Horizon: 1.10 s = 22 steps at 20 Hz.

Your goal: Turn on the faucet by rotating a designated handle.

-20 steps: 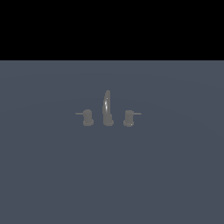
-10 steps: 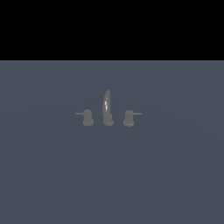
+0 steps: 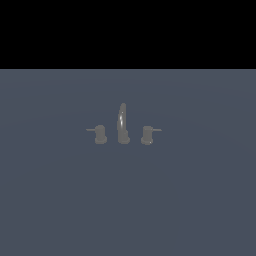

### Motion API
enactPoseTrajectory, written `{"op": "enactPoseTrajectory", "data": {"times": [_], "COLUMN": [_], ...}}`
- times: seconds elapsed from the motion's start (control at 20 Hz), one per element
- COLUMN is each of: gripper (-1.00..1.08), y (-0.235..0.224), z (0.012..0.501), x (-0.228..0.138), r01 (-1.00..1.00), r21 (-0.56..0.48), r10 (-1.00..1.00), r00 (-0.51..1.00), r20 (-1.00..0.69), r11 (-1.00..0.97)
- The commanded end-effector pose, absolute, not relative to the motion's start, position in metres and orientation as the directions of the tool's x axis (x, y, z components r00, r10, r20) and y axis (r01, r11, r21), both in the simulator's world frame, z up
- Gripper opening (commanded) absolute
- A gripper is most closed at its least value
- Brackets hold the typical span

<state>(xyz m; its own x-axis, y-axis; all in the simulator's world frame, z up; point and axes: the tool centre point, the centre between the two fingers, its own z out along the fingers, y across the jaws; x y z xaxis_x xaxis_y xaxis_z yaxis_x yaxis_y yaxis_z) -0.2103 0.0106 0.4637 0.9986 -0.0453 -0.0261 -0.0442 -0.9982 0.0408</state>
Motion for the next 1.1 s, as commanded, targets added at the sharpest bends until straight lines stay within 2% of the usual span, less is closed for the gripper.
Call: {"op": "enactPoseTrajectory", "data": {"times": [0.0, 0.5, 1.05], "gripper": [-1.00, -1.00, -1.00], "y": [0.009, -0.005, -0.027], "z": [0.458, 0.419, 0.351], "x": [-0.194, -0.114, -0.032], "r01": [-0.099, -0.372, -0.646], "r21": [0.039, 0.028, 0.017], "r10": [-0.100, -0.372, -0.646], "r00": [0.995, 0.928, 0.763], "r20": [-0.024, -0.014, -0.008], "r11": [-0.994, -0.928, -0.763]}}
